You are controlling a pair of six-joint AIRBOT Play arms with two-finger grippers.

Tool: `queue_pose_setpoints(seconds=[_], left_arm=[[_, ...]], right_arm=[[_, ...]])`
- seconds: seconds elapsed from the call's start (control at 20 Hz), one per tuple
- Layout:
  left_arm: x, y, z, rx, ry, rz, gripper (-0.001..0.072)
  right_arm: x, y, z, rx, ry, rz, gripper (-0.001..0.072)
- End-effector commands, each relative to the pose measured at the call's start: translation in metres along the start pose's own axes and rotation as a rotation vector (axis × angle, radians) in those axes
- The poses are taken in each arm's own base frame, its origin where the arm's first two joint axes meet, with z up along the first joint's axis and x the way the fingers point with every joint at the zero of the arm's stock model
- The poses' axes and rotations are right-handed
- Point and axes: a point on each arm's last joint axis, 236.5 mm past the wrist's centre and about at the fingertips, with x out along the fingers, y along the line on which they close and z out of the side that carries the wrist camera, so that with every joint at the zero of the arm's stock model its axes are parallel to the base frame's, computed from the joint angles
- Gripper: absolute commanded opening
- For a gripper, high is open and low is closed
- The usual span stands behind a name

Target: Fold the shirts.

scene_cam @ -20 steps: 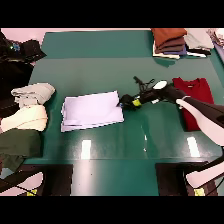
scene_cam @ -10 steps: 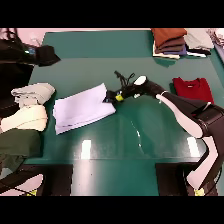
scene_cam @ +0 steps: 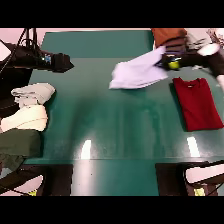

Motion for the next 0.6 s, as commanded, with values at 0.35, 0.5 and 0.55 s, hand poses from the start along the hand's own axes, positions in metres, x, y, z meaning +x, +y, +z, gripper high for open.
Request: queue_pose_setpoints(seconds=[0.35, 0.5, 0.55], left_arm=[[0.001, -0.003, 0.008, -0.039, -0.033, -0.011, 0.0023], [0.001, -0.004, 0.007, -0.040, -0.030, -0.012, 0.0023], [0.000, -0.004, 0.006, -0.041, -0.026, -0.014, 0.0023]], right_arm=[[-0.168, -0.162, 0.058, 0.276, -0.341, -0.201, 0.0014], [-0.191, -0.141, 0.081, 0.218, -0.452, -0.222, 0.0014], [-0.199, -0.130, 0.087, 0.190, -0.480, -0.230, 0.0014]])
